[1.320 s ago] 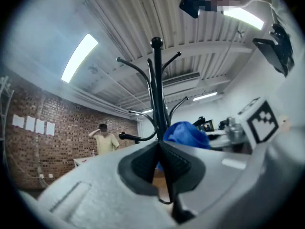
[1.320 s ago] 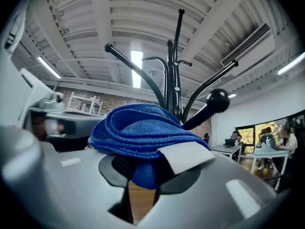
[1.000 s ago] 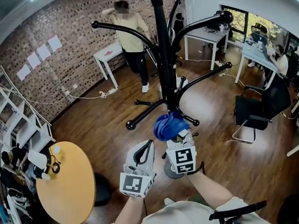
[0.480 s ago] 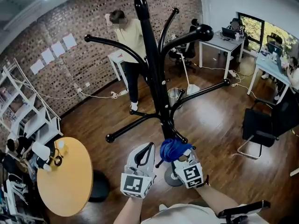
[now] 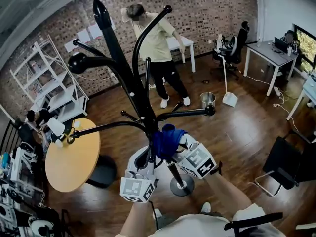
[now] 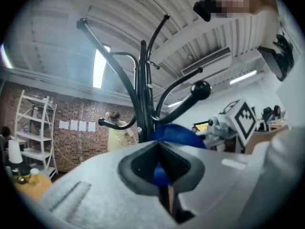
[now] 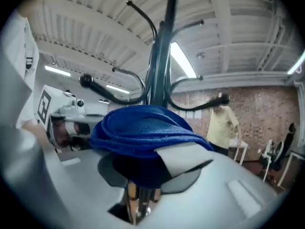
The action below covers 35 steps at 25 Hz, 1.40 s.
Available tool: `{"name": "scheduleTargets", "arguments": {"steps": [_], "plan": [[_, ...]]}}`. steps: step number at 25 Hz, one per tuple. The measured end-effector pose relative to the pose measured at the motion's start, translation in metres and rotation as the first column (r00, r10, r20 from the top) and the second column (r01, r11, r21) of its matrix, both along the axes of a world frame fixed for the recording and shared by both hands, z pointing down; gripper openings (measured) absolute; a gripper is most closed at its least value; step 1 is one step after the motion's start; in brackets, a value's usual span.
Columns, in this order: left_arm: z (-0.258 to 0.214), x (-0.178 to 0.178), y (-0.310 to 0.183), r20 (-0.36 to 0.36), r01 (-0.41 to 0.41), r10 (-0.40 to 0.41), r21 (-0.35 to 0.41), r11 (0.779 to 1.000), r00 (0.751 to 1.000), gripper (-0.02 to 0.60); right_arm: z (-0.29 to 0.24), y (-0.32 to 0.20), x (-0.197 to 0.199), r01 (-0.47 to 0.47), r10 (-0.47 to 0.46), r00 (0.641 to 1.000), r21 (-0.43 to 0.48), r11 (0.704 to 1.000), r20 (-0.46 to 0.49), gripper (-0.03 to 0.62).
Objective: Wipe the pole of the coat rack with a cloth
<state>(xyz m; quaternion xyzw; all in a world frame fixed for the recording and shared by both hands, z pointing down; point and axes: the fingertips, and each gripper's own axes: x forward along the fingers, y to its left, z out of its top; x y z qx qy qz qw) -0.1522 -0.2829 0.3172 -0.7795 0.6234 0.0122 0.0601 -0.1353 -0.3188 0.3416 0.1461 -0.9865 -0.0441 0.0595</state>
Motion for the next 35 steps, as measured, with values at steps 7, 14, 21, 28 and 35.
{"name": "scheduleTargets", "arguments": {"steps": [7,14,21,28,35], "plan": [[0.023,0.020,0.028,0.011,0.155,-0.155,-0.069,0.985,0.988,0.002,0.209,-0.013,-0.006,-0.081,-0.010,0.942,-0.256,0.963,-0.335,0.115],[0.011,0.012,0.070,0.001,0.227,-0.227,-0.011,0.974,0.974,0.002,0.170,-0.007,0.007,-0.102,0.085,0.982,-0.094,0.990,-0.170,0.109],[-0.007,0.027,0.139,-0.028,0.261,-0.261,0.026,0.965,0.965,0.002,0.029,0.108,0.068,-0.019,0.014,0.993,0.041,0.999,0.117,0.110],[-0.005,0.073,0.189,-0.033,0.185,-0.184,0.012,0.983,0.982,0.002,-0.008,0.190,0.126,-0.078,0.071,0.979,0.030,0.997,0.189,0.110],[0.019,0.097,0.203,-0.059,0.158,-0.161,-0.049,0.986,0.985,0.002,0.030,0.193,0.178,-0.175,0.184,0.975,-0.080,0.981,0.126,0.110]]}}
